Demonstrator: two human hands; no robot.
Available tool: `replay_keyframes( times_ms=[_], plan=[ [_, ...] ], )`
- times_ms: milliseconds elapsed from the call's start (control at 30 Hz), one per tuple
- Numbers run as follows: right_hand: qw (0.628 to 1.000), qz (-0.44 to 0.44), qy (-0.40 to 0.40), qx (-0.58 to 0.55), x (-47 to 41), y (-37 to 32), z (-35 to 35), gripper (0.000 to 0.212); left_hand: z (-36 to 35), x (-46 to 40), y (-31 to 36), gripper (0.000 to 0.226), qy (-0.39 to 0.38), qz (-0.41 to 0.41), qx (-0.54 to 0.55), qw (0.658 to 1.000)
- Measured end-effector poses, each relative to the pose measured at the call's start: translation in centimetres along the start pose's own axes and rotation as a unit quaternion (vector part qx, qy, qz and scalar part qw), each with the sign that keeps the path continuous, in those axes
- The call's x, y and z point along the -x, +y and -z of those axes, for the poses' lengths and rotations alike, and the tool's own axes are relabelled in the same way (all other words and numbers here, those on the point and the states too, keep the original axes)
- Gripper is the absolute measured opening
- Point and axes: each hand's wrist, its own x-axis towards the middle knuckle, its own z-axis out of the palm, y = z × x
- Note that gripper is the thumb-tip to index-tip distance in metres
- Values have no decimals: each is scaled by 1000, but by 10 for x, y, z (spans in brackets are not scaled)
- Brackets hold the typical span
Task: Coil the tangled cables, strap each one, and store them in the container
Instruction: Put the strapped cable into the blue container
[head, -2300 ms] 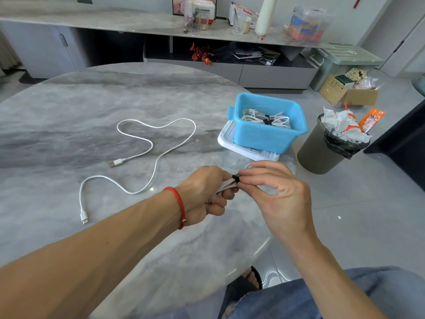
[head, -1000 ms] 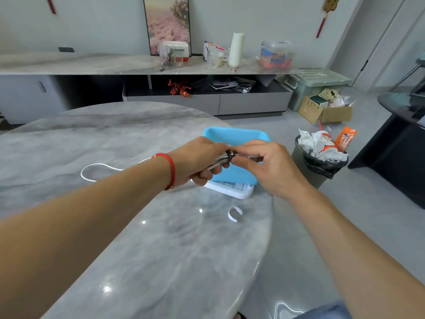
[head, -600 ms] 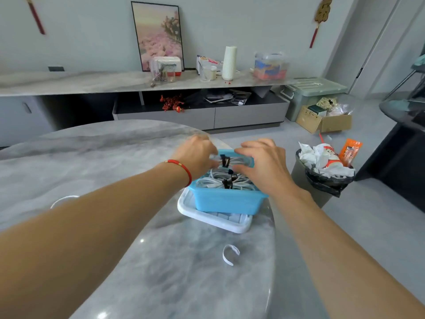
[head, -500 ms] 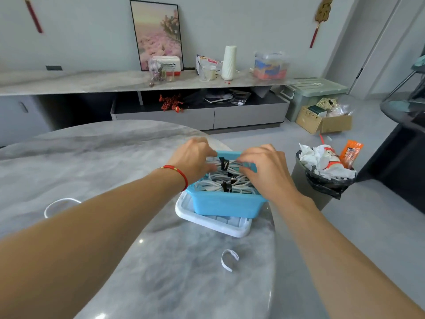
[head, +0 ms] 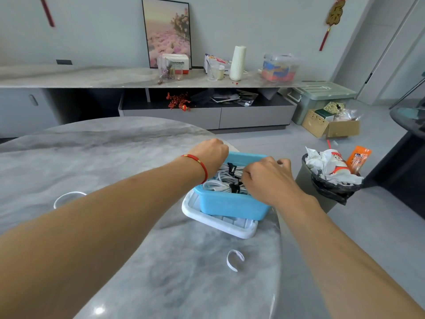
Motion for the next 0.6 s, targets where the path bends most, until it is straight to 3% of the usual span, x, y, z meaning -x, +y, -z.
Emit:
replay_keyframes(
  times_ms=[67, 133, 233, 367, 433, 600],
  plan=[
    [997, 29, 70, 4, 7, -7, 4, 26, 13, 19, -7, 42, 48, -22, 39, 998],
    [988, 67, 141, -9, 20, -30, 10, 30, 27, 61, -20, 43, 116, -32, 83, 989],
    [970, 161, 165, -83, 38, -71, 18, 26, 32, 139, -50, 40, 151, 31, 131, 979],
    [961, 265, 28, -75, 58, -148, 12, 30, 24, 241, -99, 37, 101, 208, 157, 960],
    [960, 272, -58, -44, 65, -188, 5, 33, 17, 285, -120, 32, 60, 285, 153, 945],
    [943, 244, -225, -25, 77, -236, -4, 37, 9, 337, -150, 38, -20, 337, 145, 930]
  ],
)
